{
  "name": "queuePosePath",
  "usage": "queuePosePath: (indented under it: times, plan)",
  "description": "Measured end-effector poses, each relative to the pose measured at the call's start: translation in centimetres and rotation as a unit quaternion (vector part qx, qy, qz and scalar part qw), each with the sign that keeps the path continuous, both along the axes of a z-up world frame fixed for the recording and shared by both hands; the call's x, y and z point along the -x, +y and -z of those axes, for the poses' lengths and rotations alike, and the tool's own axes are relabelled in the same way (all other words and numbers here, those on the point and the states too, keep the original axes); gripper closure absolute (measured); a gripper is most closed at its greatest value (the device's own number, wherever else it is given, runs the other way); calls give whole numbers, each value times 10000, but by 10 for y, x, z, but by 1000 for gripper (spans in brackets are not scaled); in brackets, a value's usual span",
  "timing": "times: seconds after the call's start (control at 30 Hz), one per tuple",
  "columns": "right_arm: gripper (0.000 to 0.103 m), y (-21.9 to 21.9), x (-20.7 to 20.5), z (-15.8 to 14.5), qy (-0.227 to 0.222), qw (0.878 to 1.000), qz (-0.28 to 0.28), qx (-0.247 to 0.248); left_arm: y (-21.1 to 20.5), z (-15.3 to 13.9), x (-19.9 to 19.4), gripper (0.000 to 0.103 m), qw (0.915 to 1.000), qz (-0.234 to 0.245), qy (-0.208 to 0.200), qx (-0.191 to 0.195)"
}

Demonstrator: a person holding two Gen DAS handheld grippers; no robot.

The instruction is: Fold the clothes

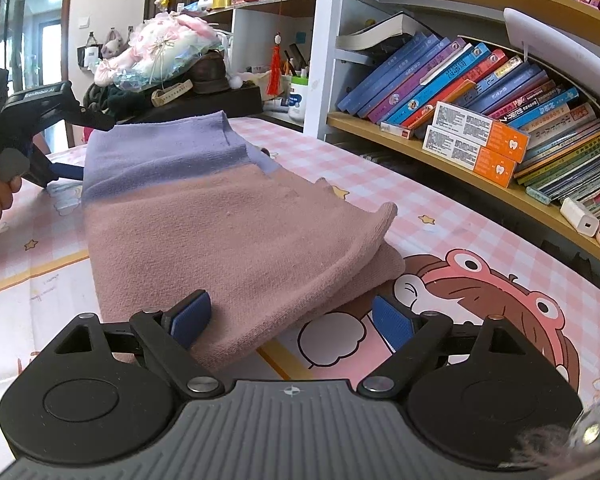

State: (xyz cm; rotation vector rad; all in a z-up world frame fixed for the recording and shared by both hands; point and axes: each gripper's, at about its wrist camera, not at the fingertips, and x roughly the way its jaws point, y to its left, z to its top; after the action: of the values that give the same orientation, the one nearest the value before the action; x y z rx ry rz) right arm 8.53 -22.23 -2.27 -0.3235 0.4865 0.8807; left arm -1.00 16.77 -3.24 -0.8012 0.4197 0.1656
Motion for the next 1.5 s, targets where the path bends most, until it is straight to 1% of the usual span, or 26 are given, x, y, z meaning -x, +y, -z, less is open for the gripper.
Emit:
queuePosePath:
  times: [0.17,0.23,0.27,0.3,0.37,0.43,0.5,0.63,0.67,0.7,0.73,0.77,0.83,0.9,0.93,0.97,1.0,1.1,1.17,1.5]
  plan:
    - [15,-1,0,0,12,10000,1,-5,1,-1,-3,1,9998,-131,116,7]
    - [15,-1,0,0,8,10000,-1,-3,1,-2,-5,7,9997,-184,163,10]
    - [15,-1,0,0,6,10000,-1,-2,1,-2,-5,23,9996,-210,186,11]
    - [15,-1,0,0,5,10000,-3,-2,-1,-4,-5,51,9998,-181,117,-59]
    - [15,-1,0,0,3,10000,-7,0,-5,-7,-3,75,9997,-97,-62,-231]
    - [15,-1,1,0,-8,10000,-20,7,-9,-11,-1,81,9989,-13,-241,-403]
    - [15,0,1,0,-24,10000,-30,14,-13,-15,1,93,9974,70,-420,-575]
    - [15,0,0,0,12,10000,-23,3,-21,-23,6,93,9925,238,-777,-918]
    - [15,0,0,0,29,10000,-22,-2,-29,-29,6,93,9879,406,-893,-1199]
    - [15,0,0,0,44,10000,-23,-8,-35,-34,6,90,9841,496,-894,-1455]
    - [15,-1,-1,0,59,10000,-25,-14,-33,-34,2,88,9850,489,-754,-1471]
    - [15,-1,-1,0,74,10000,-26,-19,-30,-33,-2,87,9868,465,-590,-1436]
    - [15,-1,-1,0,72,10000,-26,-17,-15,-24,-7,87,9940,218,-302,-1029]
    - [15,0,-1,0,56,10000,-27,-9,-1,-15,-11,81,9983,57,-122,-571]
    - [15,-1,-1,0,60,10000,-28,-10,5,-11,-11,78,9991,28,-78,-408]
    - [15,-1,-1,0,65,10000,-29,-12,8,-6,-12,70,9996,31,-40,-263]
    - [15,-1,-2,0,76,10000,-31,-16,12,-2,-13,66,9999,40,-1,-118]
    - [15,-1,-2,0,86,10000,-33,-19,18,7,-20,62,9998,38,19,219]
    - [15,-1,-3,0,102,9999,-36,-23,19,11,-20,60,9996,7,7,295]
    - [15,-3,-5,0,218,9997,-42,-69,15,15,-20,60,9998,-53,-156,123]
